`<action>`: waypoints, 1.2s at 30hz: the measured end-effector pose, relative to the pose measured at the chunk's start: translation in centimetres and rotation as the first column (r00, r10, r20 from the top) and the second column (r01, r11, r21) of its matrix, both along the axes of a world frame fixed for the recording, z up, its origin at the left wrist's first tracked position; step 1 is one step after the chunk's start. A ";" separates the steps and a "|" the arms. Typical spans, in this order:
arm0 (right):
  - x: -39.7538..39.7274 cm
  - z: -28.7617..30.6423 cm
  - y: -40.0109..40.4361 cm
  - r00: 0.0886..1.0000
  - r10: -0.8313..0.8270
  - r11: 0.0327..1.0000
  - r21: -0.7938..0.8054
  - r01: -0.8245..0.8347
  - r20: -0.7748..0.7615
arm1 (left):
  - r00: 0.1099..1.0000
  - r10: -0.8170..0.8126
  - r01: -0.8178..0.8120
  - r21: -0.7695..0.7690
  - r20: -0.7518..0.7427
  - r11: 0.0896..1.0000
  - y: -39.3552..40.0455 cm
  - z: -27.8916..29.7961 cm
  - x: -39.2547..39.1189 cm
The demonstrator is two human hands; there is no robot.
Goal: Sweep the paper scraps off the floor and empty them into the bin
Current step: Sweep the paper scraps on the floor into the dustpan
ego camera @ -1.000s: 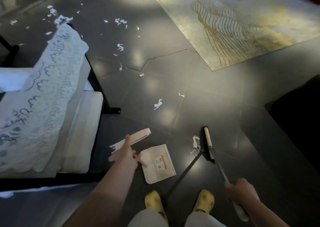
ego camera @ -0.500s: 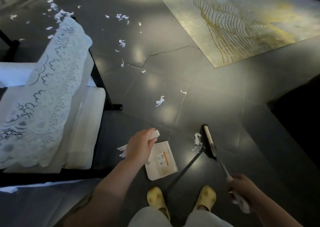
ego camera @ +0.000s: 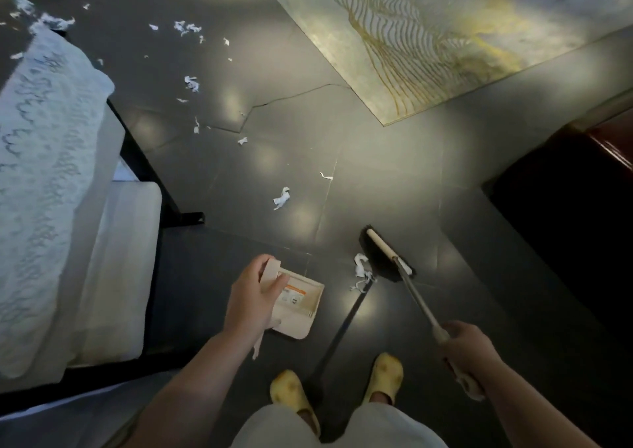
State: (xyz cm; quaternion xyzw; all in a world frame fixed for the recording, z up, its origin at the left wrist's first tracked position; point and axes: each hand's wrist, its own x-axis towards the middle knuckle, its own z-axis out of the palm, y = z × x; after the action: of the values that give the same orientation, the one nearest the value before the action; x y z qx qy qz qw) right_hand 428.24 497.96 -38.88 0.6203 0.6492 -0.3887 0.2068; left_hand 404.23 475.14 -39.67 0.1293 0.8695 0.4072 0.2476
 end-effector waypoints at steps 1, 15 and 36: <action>0.0 -0.3 -0.1 1.000 -0.007 1.000 -0.013 0.007 0.002 | 1.000 -0.008 0.008 0.028 0.006 1.000 0.1 -0.2 0.2; 0.2 0.9 -1.5 0.998 0.054 0.979 -0.194 -0.058 -0.026 | 0.937 -0.341 0.343 0.020 -0.074 0.939 1.9 -1.5 -2.7; 1.7 4.6 -1.5 0.987 0.149 0.903 -0.398 -0.162 -0.066 | 0.970 -0.238 0.240 0.066 -0.045 0.968 3.4 -2.2 -2.7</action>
State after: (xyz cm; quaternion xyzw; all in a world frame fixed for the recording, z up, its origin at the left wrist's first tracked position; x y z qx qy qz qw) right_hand 429.91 496.47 -34.27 0.5042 0.6062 -0.5064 0.3492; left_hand 401.51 478.56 -41.88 0.2493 0.8370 0.4026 0.2742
